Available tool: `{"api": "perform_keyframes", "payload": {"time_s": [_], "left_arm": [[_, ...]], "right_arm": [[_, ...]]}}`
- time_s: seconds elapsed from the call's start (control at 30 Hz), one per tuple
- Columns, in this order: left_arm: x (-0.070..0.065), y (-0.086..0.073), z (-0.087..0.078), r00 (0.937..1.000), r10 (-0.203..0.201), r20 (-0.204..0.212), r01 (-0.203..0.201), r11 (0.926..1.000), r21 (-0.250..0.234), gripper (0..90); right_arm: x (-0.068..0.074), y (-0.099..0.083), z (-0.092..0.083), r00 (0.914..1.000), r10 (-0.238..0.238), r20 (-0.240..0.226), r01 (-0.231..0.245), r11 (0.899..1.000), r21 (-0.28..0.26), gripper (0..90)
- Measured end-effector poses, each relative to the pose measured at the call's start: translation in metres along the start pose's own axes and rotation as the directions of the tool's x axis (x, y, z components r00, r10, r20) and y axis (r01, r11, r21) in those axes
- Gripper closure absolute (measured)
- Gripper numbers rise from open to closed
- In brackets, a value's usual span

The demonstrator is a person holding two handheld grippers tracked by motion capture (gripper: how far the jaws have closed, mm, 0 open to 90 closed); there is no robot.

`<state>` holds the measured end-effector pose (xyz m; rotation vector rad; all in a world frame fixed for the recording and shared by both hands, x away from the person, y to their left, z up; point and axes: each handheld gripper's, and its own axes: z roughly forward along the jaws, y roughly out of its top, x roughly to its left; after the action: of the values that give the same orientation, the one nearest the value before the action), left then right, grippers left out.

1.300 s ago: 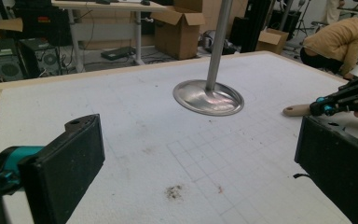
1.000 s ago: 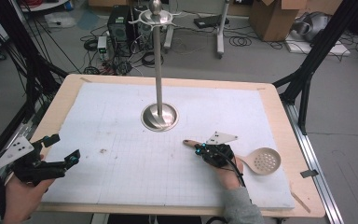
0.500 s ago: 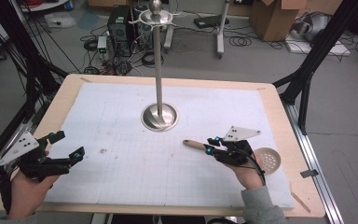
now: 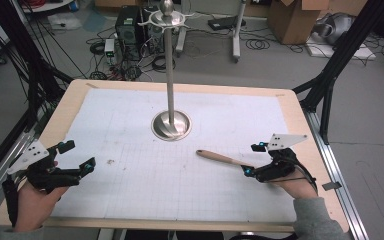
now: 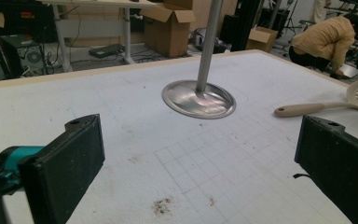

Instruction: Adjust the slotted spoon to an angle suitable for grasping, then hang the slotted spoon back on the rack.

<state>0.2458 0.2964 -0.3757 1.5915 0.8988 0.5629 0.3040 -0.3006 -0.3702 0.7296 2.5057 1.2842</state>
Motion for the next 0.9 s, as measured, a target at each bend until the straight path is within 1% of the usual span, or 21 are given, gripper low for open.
{"api": "perform_keyframes", "payload": {"time_s": [0.03, 0.1, 0.17, 0.2, 0.23, 0.27, 0.33, 0.37, 0.4, 0.47, 0.67, 0.7, 0.87, 0.9], "left_arm": [[0.000, 0.000, 0.000, 1.0000, 0.000, 0.000, 0.000, 1.0000, 0.000, 1.9], [0.001, 0.000, 0.001, 1.0000, -0.002, 0.002, 0.002, 1.0000, -0.001, 1.9], [0.002, 0.000, 0.001, 1.0000, -0.006, 0.003, 0.006, 1.0000, -0.003, 1.9], [0.002, 0.000, 0.001, 1.0000, -0.007, 0.004, 0.007, 1.0000, -0.003, 1.9], [0.003, 0.000, 0.001, 0.9999, -0.011, 0.004, 0.011, 0.9999, -0.006, 1.9], [0.003, 0.000, 0.001, 0.9999, -0.012, 0.003, 0.012, 0.9999, -0.006, 1.9], [0.004, -0.001, 0.001, 0.9999, -0.012, 0.006, 0.012, 0.9999, -0.003, 1.9], [0.004, -0.001, 0.001, 0.9999, -0.014, 0.006, 0.014, 0.9999, -0.003, 1.9], [0.004, -0.001, 0.001, 0.9999, -0.014, 0.003, 0.014, 0.9999, -0.004, 1.9], [0.005, -0.001, -0.001, 0.9999, -0.014, 0.002, 0.014, 0.9999, -0.002, 1.9], [0.004, -0.001, -0.002, 0.9998, -0.019, 0.000, 0.019, 0.9998, -0.005, 1.9], [0.004, -0.001, -0.001, 0.9999, -0.015, 0.001, 0.015, 0.9999, -0.003, 1.9], [0.003, -0.001, 0.000, 0.9999, -0.014, 0.008, 0.014, 0.9999, -0.002, 1.9], [0.003, -0.001, 0.001, 0.9999, -0.013, 0.009, 0.013, 0.9999, 0.000, 1.9]], "right_arm": [[0.000, 0.000, 0.000, 1.0000, 0.000, 0.000, 0.000, 1.000, 0.000, 14.7], [-0.003, 0.000, -0.001, 0.9995, -0.021, -0.026, 0.021, 1.000, 0.000, 14.1], [-0.009, 0.001, -0.001, 0.9986, -0.026, -0.046, 0.026, 1.000, 0.008, 14.0], [-0.009, 0.001, -0.001, 0.9986, -0.026, -0.046, 0.026, 1.000, 0.008, 14.0], [-0.013, 0.001, -0.001, 0.9980, -0.032, -0.054, 0.033, 0.999, 0.017, 14.0], [-0.013, 0.001, -0.001, 0.9980, -0.032, -0.054, 0.033, 0.999, 0.017, 14.0], [-0.016, 0.001, 0.001, 0.9976, -0.043, -0.054, 0.045, 0.998, 0.043, 14.0], [-0.018, 0.001, 0.003, 0.9969, -0.049, -0.061, 0.054, 0.996, 0.066, 14.1], [-0.018, 0.001, 0.003, 0.9969, -0.049, -0.061, 0.054, 0.996, 0.066, 14.1], [-0.021, -0.001, 0.005, 0.9973, -0.050, -0.055, 0.055, 0.994, 0.092, 14.1], [-0.023, -0.002, 0.008, 0.9970, -0.052, -0.057, 0.058, 0.993, 0.101, 14.3], [-0.023, -0.002, 0.008, 0.9972, -0.046, -0.059, 0.053, 0.993, 0.109, 14.4], [-0.026, -0.004, 0.012, 0.9970, -0.048, -0.061, 0.056, 0.989, 0.135, 14.4], [-0.026, -0.005, 0.014, 0.9968, -0.043, -0.067, 0.053, 0.987, 0.151, 14.5]]}}
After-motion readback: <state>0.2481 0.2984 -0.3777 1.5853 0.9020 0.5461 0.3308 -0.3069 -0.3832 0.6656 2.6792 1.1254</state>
